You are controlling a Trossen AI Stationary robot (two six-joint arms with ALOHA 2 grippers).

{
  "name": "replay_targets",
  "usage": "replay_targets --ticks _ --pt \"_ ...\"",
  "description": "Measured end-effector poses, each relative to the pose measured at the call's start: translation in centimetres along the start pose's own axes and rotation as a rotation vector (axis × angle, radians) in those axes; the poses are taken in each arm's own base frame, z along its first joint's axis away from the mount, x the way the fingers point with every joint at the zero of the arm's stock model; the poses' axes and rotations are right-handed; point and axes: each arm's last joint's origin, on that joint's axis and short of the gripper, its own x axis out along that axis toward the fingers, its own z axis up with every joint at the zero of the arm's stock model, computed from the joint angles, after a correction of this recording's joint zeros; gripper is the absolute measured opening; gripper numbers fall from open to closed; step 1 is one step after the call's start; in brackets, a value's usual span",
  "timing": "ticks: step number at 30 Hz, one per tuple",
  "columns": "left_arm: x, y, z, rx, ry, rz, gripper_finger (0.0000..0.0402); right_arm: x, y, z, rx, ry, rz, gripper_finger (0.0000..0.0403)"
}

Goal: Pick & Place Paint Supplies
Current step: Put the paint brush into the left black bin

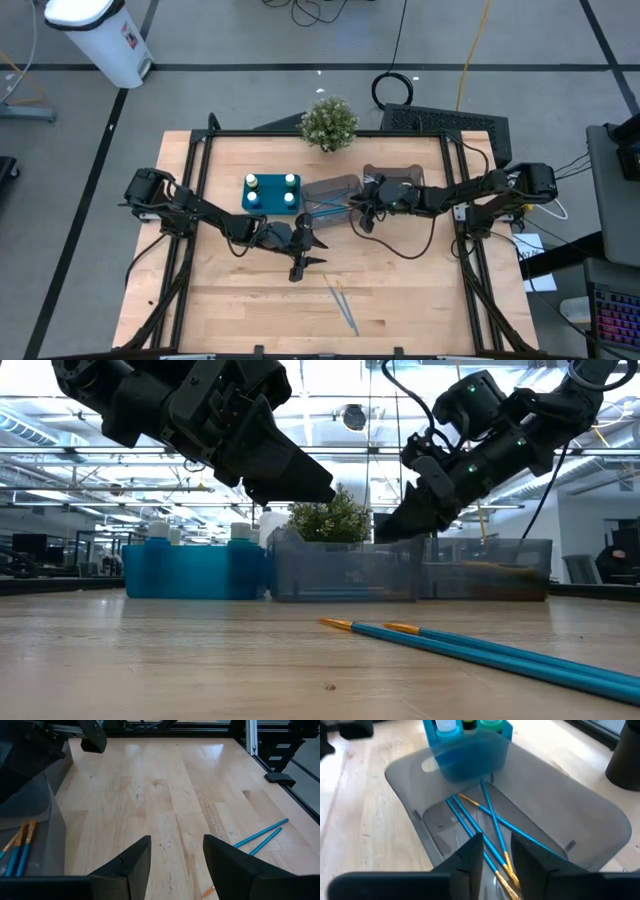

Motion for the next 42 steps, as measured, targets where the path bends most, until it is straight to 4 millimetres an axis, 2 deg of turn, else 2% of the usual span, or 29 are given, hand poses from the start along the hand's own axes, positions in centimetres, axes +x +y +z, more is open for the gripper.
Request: replay_targets --ticks 5,11,16,22,24,32,37,42 --pt "0.0 0.0 0.0 0.000 0.000 0.000 0.0186 -0.2 0.7 0.5 -0.006 -0.048 0.067 0.0124" --pt "0.0 0.0 0.0 0.005 0.000 0.000 0.0186 -1.1 4.3 1.2 -0.080 -0.169 0.264 0.0136" --pt "0.0 0.0 0.0 0.008 -0.001 0.000 0.0186 -0.8 7.4 0.0 -0.154 -0.062 0.253 0.0104" --pt "0.0 0.0 0.1 0.006 -0.008 -0.001 0.0186 1.3 9.7 -0.9 -0.244 0.051 0.204 0.0022" --pt "0.0 0.0 0.1 0.006 -0.008 -0.001 0.0186 2.3 10.1 -1.1 -0.280 0.071 0.201 0.0006" --pt "0.0 0.0 0.1 0.004 -0.007 -0.001 0.0186 6.5 9.8 -1.7 -0.283 0.124 0.141 0.0002" --pt "0.0 0.0 0.1 0.000 -0.005 -0.001 0.0186 7.6 9.0 -1.5 -0.291 0.113 0.031 0.0001" --pt "0.0 0.0 0.0 0.000 -0.003 0.000 0.0186 8.0 8.1 -0.7 -0.268 0.084 0.001 0.0001"
